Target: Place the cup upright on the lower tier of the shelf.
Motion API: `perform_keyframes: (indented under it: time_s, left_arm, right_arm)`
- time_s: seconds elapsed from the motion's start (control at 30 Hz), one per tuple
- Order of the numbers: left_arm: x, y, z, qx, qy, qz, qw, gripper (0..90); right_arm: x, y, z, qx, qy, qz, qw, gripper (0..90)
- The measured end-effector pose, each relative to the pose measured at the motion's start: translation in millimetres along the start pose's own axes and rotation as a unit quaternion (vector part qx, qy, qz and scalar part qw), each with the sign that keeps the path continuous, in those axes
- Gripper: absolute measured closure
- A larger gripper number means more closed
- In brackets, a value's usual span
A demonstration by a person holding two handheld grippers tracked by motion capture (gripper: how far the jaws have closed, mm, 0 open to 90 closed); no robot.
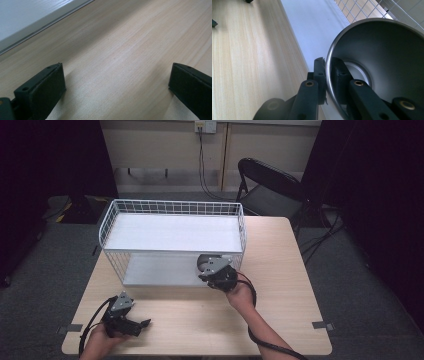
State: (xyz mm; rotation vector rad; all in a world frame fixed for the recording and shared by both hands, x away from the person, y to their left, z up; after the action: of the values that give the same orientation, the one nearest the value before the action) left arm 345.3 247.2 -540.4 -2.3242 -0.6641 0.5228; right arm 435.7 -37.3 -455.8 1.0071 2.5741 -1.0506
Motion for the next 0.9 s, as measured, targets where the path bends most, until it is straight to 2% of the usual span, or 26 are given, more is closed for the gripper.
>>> perform_keyframes:
  time_s: [0.9]
  left_arm:
    - [0.0,0.0,0.0,0.000,0.000,0.000,1.0000,0.1]
  right_arm:
    - [-1.2,6.1,3.6,-0.001,-0.007,0.012,0.9999,82.4]
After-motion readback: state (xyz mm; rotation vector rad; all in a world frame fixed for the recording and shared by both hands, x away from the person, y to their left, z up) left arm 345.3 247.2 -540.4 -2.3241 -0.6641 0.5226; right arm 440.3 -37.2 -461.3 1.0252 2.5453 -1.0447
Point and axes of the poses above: each handheld gripper's, and its own axes: y roughly forward along the jaws, z roughly out of its underside, x roughly to its left, the point moved 5 cm from there along y, roughly forward along the jaws, and after that the axes turned 14 degrees about z, right-handed, at the moved point
